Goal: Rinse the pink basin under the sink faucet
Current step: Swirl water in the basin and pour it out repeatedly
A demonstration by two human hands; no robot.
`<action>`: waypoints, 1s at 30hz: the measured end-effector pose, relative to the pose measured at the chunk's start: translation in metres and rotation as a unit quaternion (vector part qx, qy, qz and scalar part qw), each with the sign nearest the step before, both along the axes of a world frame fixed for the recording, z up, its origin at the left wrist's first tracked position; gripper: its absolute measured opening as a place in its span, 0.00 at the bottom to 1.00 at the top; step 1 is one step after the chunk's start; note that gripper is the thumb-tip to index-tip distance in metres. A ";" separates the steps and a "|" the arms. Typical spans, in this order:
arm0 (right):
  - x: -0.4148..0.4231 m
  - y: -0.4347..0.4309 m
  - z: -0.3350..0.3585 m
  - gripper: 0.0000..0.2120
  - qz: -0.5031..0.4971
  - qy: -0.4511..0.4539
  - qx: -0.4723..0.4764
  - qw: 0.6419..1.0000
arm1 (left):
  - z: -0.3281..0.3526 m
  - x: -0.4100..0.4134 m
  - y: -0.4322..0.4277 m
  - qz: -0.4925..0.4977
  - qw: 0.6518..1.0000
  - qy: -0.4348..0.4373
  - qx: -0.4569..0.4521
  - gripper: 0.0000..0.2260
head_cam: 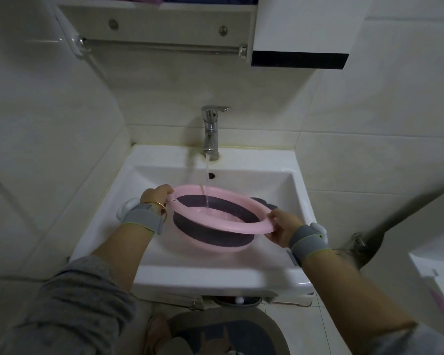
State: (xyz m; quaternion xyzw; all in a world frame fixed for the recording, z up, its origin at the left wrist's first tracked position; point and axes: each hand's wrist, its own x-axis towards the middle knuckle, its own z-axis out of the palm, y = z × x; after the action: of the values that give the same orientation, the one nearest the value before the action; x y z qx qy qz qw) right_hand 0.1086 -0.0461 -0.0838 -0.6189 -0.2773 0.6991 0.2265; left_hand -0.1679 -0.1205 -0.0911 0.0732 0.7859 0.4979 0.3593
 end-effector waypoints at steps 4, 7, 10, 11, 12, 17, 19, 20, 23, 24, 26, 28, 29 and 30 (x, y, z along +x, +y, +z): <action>-0.002 0.004 -0.016 0.10 -0.002 0.007 -0.038 0.999 | 0.008 0.002 0.002 -0.001 1.000 0.012 0.001 0.21; -0.003 0.006 -0.025 0.08 0.014 0.010 -0.052 0.999 | 0.010 0.000 0.002 -0.001 1.000 0.023 0.006 0.25; -0.005 0.004 -0.030 0.12 0.024 0.028 -0.074 0.997 | 0.017 0.000 0.001 0.004 0.999 0.043 0.010 0.31; -0.005 0.004 -0.031 0.15 0.027 0.035 -0.082 0.996 | 0.020 0.000 0.001 0.004 0.999 0.052 0.014 0.31; -0.006 0.003 -0.032 0.19 0.037 0.038 -0.089 0.995 | 0.024 0.001 0.000 0.003 0.998 0.062 0.013 0.31; -0.013 -0.002 -0.030 0.24 0.102 0.041 -0.097 0.989 | 0.034 -0.003 -0.005 -0.002 0.994 0.109 -0.009 0.23; -0.017 -0.005 -0.027 0.22 0.115 0.043 -0.093 0.988 | 0.035 -0.006 -0.008 0.000 0.993 0.121 -0.014 0.21; -0.019 -0.007 -0.025 0.20 0.119 0.045 -0.090 0.988 | 0.035 -0.007 -0.010 0.001 0.992 0.123 -0.018 0.21; -0.022 -0.009 -0.016 0.17 0.126 0.043 -0.060 0.989 | 0.030 -0.014 -0.017 0.006 0.993 0.118 -0.028 0.23; -0.023 -0.010 -0.012 0.16 0.129 0.035 -0.044 0.990 | 0.028 -0.015 -0.020 0.006 0.993 0.112 -0.032 0.25; -0.024 -0.009 -0.003 0.16 0.134 0.010 -0.003 0.991 | 0.022 -0.017 -0.025 0.006 0.994 0.101 -0.049 0.28; -0.024 -0.007 0.007 0.17 0.131 -0.022 0.045 0.990 | 0.013 -0.018 -0.026 0.005 0.996 0.071 -0.055 0.26; -0.024 -0.005 0.013 0.17 0.125 -0.038 0.072 0.989 | 0.008 -0.018 -0.027 0.007 0.997 0.053 -0.051 0.25; -0.024 -0.003 0.017 0.16 0.119 -0.056 0.099 0.986 | 0.003 -0.017 -0.027 0.008 0.998 0.034 -0.050 0.24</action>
State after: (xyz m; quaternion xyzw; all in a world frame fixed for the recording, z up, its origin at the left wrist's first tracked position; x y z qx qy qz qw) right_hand 0.0849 -0.0491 -0.0667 -0.5941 -0.4286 0.6547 0.1863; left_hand -0.1848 -0.1471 -0.0885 0.0655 0.8221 0.4584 0.3312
